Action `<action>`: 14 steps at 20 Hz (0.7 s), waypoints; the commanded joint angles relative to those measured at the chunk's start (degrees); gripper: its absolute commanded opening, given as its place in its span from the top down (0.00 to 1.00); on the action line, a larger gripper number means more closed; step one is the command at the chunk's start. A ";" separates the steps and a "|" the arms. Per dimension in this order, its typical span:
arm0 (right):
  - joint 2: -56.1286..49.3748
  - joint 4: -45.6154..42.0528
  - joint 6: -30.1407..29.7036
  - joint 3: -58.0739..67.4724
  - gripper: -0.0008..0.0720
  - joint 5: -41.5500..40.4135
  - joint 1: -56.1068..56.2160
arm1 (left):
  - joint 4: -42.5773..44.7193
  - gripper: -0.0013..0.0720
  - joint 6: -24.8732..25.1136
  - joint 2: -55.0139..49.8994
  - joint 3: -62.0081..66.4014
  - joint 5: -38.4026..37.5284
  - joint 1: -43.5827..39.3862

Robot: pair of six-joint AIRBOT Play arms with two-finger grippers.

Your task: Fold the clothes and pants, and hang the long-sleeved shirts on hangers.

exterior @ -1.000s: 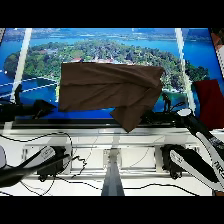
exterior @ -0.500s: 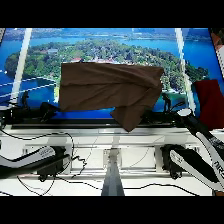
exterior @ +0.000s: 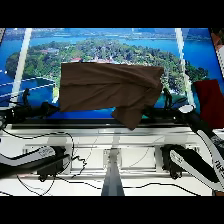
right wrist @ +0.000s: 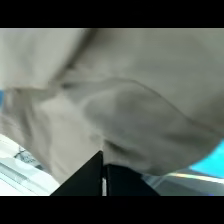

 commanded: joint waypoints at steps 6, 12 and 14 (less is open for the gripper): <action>3.15 -0.28 -0.28 7.43 0.98 5.53 0.07 | -2.32 0.96 0.94 0.09 0.28 -5.16 -7.34; 15.02 -0.35 4.00 10.51 0.98 3.45 0.07 | -25.07 0.96 8.15 0.46 8.31 -20.65 -6.29; 15.67 0.04 7.69 11.93 0.98 -3.80 0.07 | -35.17 0.96 8.17 0.46 10.29 -17.44 -6.91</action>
